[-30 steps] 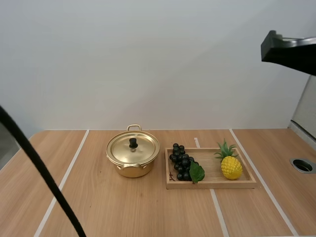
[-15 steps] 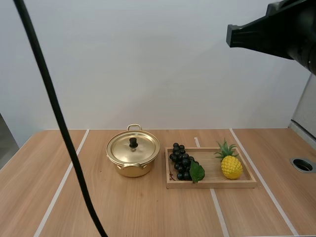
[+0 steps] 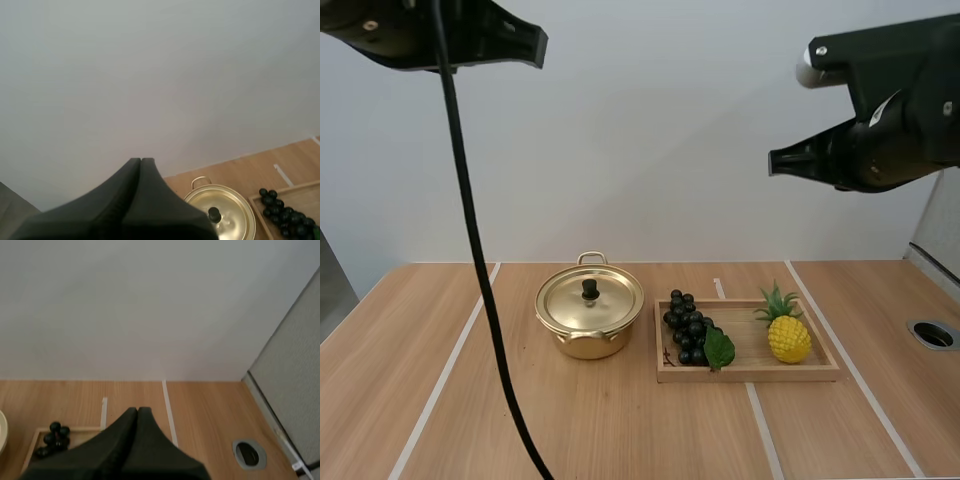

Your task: Open the pot, put the pineapple inside, and close it

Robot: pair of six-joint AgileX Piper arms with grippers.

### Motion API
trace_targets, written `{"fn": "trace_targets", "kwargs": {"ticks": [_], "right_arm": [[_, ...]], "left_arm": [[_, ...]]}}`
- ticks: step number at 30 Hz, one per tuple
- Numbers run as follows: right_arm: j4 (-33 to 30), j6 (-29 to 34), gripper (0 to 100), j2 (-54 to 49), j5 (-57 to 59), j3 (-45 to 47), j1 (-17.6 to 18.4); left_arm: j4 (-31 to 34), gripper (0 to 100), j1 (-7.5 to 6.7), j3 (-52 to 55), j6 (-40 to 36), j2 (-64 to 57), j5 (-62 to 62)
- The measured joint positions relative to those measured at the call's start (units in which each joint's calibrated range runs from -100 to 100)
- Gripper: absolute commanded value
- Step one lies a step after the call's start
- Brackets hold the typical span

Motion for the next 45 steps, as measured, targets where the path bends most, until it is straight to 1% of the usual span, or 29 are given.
{"fn": "trace_targets", "kwargs": {"ticks": [4, 7, 9, 13, 21, 27, 34, 35, 37, 39, 43, 45], "right_arm": [[-0.37, 0.00, 0, 3.03, 5.10, 0.00, 0.00], [-1.34, 0.00, 0, 4.56, 7.48, 0.00, 0.00], [-1.99, -0.30, 0, 5.78, 8.34, 0.00, 0.00], [-3.55, -0.64, 0, 8.22, 9.10, 0.00, 0.00], [-3.90, -0.75, 0, 13.54, 9.44, 0.00, 0.00], [-3.90, -0.75, 0, 16.87, 9.44, 0.00, 0.00], [-3.90, -1.07, 0, 18.16, 9.44, 0.00, 0.00], [-3.90, -1.07, 0, 18.16, 9.44, 0.00, 0.00], [-3.90, -1.07, 0, 18.16, 9.44, 0.00, 0.00], [-3.90, -1.07, 0, 18.16, 9.44, 0.00, 0.00], [-3.90, -1.07, 0, 18.16, 9.44, 0.00, 0.00], [-3.90, -1.07, 0, 18.16, 9.44, 0.00, 0.00]], "left_arm": [[-0.59, 0, 0.00, 0.00, 0.43, 5.73, 1.19], [-2.58, 0, 0.00, 0.00, 1.77, 11.01, 4.30], [-3.84, 0, 0.00, 0.00, 3.66, 14.46, 6.84], [-5.13, 0, 0.00, 0.00, 6.88, 20.67, 7.66], [-5.35, 0, 0.00, 0.26, 9.45, 29.33, 7.87], [-5.59, 0, 0.00, 5.78, 13.12, 32.49, 7.92], [-5.59, 0, 0.00, 13.77, 13.78, 35.31, 7.30], [-5.68, 2, 0.00, 14.72, 14.03, 35.49, 5.70], [-6.64, 8, 0.00, 16.76, 15.19, 36.00, 1.96], [-8.59, 17, 0.00, 18.48, 17.17, 36.26, -0.99], [-13.40, 40, 0.00, 19.76, 20.39, 36.77, -5.62], [-14.41, 50, 0.00, 19.91, 21.00, 36.77, -7.80]]}}
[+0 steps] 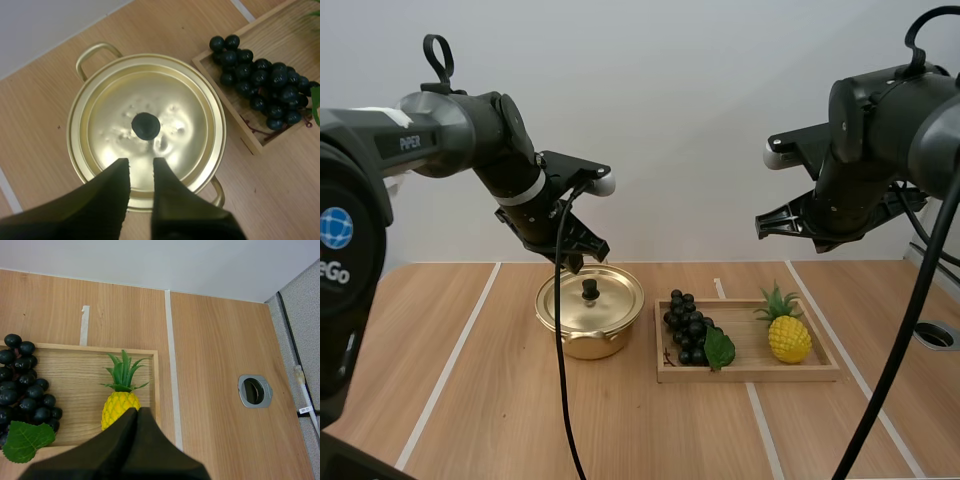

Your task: Open the pot, put the pineapple inside, and close it

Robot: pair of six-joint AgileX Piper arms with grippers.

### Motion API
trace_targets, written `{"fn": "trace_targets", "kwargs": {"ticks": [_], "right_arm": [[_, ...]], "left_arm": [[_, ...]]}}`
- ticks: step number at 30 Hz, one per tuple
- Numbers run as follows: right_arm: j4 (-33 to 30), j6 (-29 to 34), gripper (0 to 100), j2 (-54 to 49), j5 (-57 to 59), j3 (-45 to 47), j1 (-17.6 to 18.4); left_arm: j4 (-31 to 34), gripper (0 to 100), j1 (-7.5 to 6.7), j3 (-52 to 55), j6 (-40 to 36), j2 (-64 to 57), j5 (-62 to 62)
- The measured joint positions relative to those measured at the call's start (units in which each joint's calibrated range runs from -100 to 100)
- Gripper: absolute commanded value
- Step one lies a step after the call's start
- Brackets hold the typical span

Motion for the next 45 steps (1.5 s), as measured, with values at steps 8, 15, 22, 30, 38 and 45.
{"fn": "trace_targets", "kwargs": {"ticks": [8, 15, 22, 30, 38, 45], "right_arm": [[0.00, 0.00, 0, 0.00, 0.59, 0.00, 0.00], [0.00, 0.00, 0, 0.00, 0.59, 0.00, 0.00], [0.00, 0.00, 0, 0.00, 0.59, 0.00, 0.00], [0.00, -0.27, 0, 0.00, 0.59, 0.00, 0.00], [0.00, -0.27, 0, 0.00, 0.59, 0.00, 0.00], [0.00, -0.27, 0, 0.00, 0.59, 0.00, 0.00]], "left_arm": [[-0.28, 78, 0.00, 0.00, 1.89, 3.92, -3.04], [-4.56, 79, 0.00, 0.00, 5.96, 8.20, -4.16], [-8.62, 79, 0.00, 0.00, 8.87, 10.56, -6.27], [-8.75, 79, 0.00, 0.00, 9.41, 13.50, -7.50], [-8.75, 79, 0.00, 0.00, 10.49, 14.40, -11.68], [-8.75, 79, 0.00, 0.00, 10.53, 16.25, -12.59]]}}
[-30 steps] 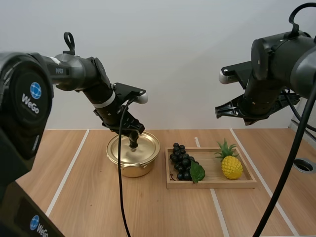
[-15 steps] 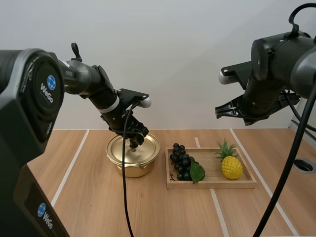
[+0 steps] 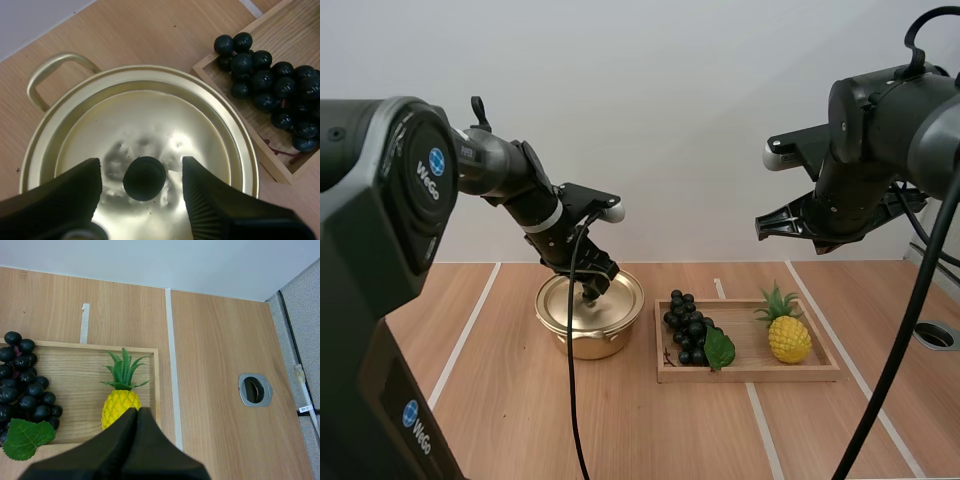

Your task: Open the pot, put the pineapple inside, and close it

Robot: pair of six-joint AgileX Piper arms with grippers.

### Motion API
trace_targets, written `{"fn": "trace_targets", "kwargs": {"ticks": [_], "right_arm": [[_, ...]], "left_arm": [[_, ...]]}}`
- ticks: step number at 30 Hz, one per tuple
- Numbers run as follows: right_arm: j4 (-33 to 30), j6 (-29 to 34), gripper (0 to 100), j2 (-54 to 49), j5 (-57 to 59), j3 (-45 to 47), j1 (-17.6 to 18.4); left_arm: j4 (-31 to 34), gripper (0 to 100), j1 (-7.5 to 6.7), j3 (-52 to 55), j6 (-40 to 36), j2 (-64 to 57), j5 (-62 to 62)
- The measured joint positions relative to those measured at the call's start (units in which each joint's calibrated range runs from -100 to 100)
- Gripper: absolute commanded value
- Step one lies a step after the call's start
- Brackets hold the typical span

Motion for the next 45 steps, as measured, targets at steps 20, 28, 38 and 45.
{"fn": "trace_targets", "kwargs": {"ticks": [20, 28, 38, 45], "right_arm": [[1.05, -1.10, 0, 0.00, 0.00, 0.00, 0.00], [1.05, -1.10, 0, 0.00, 0.00, 0.00, 0.00], [0.69, -1.10, 0, 0.00, -2.38, 0.00, 0.00], [0.50, -1.10, 0, 0.00, -4.89, 0.00, 0.00]], "left_arm": [[-0.09, 14, 0.00, 0.00, 0.20, 2.31, -0.25], [-0.21, 0, 0.00, -0.12, 0.49, 2.31, 0.88], [-0.32, 0, 0.00, -0.11, 0.49, -0.71, 0.07], [-0.32, 0, 0.00, -0.11, 0.49, -10.23, -6.14]]}}
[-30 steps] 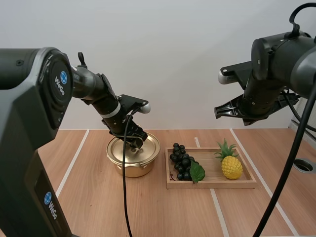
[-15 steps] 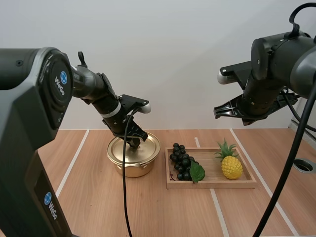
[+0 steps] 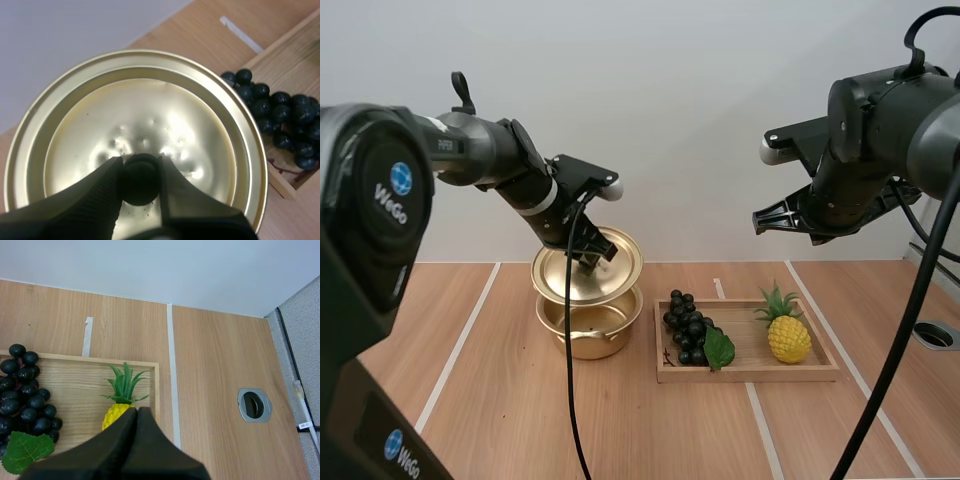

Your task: Open the pot, put the pineapple inside, and close it

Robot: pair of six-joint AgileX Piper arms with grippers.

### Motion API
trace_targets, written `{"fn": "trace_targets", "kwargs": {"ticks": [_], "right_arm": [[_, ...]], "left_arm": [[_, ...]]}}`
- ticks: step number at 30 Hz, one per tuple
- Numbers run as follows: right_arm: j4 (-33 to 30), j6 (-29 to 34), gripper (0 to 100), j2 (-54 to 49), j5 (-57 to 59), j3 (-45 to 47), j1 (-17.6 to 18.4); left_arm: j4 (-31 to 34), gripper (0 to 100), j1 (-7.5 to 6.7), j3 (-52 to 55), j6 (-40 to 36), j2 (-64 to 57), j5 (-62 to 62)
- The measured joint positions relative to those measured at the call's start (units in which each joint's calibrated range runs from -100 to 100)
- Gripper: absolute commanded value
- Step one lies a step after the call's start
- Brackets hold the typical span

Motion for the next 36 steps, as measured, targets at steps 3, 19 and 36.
{"fn": "trace_targets", "kwargs": {"ticks": [3, 19, 36], "right_arm": [[-0.10, 0.00, 0, 0.00, -0.67, 0.00, 0.00], [-1.11, 0.00, 0, 0.00, -12.59, 1.88, 0.00], [-2.64, 0.00, 11, 13.16, -15.13, 7.50, 0.00]], "left_arm": [[-0.10, 0, 0.00, 0.00, 0.00, -5.33, -4.25], [-6.89, 0, 0.00, -19.99, -0.87, -27.56, -12.30], [-7.37, 0, 1.83, -31.28, -4.25, -30.79, -5.72]]}}
